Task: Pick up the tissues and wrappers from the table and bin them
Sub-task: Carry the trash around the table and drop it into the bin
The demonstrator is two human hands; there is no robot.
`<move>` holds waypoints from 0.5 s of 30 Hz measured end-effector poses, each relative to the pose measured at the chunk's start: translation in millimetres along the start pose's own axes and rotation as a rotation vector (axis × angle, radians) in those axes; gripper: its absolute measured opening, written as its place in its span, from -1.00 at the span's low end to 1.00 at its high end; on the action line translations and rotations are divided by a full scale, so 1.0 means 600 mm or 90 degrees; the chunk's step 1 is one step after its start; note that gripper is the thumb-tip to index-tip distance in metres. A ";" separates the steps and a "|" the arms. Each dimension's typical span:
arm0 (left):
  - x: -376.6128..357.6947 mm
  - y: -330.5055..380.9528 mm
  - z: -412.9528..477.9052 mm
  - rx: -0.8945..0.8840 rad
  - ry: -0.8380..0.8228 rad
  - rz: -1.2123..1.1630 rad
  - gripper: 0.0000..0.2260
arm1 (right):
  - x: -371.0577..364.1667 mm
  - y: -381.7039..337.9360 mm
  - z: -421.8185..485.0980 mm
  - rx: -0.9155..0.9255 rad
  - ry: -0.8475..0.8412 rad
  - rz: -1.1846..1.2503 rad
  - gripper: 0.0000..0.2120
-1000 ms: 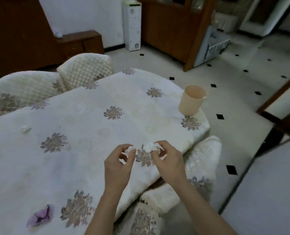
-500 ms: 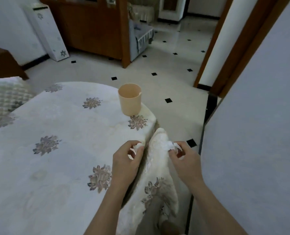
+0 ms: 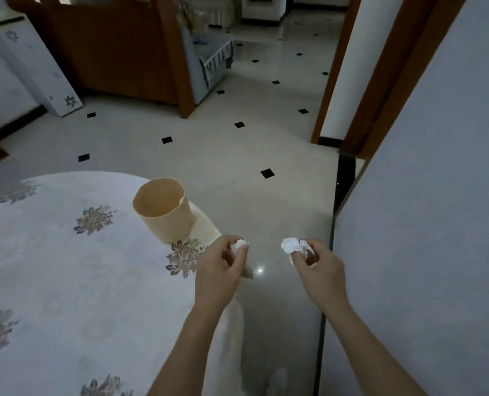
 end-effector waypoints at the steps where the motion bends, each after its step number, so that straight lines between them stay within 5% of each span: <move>1: -0.010 0.010 0.018 0.000 0.003 -0.005 -0.98 | 0.010 0.001 0.025 -0.001 -0.001 0.000 -0.93; 15: -0.142 0.025 0.227 -0.014 0.007 0.012 -0.97 | 0.084 0.002 0.245 0.013 -0.002 0.025 -0.90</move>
Point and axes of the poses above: each hand's wrist, its own z-axis towards the middle knuckle, its own x-axis out of the back of the hand, y = z × x, the point moved 5 cm from there along z, towards the middle knuckle, and after that the axes turned 9 degrees about -y, right-handed, at the moved point
